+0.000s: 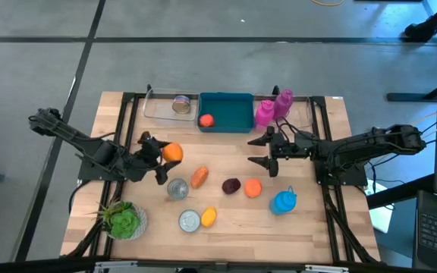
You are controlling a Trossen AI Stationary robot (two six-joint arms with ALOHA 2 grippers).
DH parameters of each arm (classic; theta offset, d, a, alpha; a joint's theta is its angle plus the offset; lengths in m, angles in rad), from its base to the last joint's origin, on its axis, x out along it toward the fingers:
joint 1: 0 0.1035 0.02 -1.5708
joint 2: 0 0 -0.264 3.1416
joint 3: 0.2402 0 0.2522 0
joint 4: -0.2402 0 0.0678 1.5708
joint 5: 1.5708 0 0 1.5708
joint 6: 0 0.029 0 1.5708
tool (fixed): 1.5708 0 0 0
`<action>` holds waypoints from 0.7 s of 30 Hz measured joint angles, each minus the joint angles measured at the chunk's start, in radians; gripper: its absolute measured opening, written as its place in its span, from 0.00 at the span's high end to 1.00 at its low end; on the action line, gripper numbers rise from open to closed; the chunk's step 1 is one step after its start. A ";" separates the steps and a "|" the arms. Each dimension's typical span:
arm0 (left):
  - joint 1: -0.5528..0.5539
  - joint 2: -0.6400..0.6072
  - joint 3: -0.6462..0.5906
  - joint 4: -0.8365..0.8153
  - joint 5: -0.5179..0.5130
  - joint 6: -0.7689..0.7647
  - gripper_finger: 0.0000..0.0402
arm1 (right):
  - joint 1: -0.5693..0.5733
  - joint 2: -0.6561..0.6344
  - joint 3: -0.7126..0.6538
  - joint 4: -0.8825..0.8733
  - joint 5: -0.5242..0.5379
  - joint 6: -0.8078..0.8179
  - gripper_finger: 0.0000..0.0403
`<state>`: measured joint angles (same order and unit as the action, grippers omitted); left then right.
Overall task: Pick & Place Food Item
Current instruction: Put the left orange into the blue bin
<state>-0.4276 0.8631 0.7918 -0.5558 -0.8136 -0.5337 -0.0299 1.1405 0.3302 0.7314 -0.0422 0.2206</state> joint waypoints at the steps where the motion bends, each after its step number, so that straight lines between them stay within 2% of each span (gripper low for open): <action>1: 0.011 0.009 0.000 0.013 -0.013 0.040 0.24 | 0.000 0.006 0.009 0.001 0.000 0.005 0.21; 9: 0.138 0.140 0.000 0.146 -0.006 0.340 0.24 | -0.001 0.093 0.099 -0.002 0.000 0.006 0.21; 16: 0.185 0.242 0.000 0.342 0.006 0.609 0.24 | -0.002 0.164 0.190 -0.003 -0.013 0.066 0.21; 21: 0.196 0.303 0.000 0.487 0.008 0.797 0.24 | -0.034 0.258 0.258 -0.002 -0.194 0.222 0.21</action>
<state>-0.2317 1.1662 0.7921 -0.0687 -0.8052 0.2629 -0.0638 1.3986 0.5886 0.7299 -0.2362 0.4431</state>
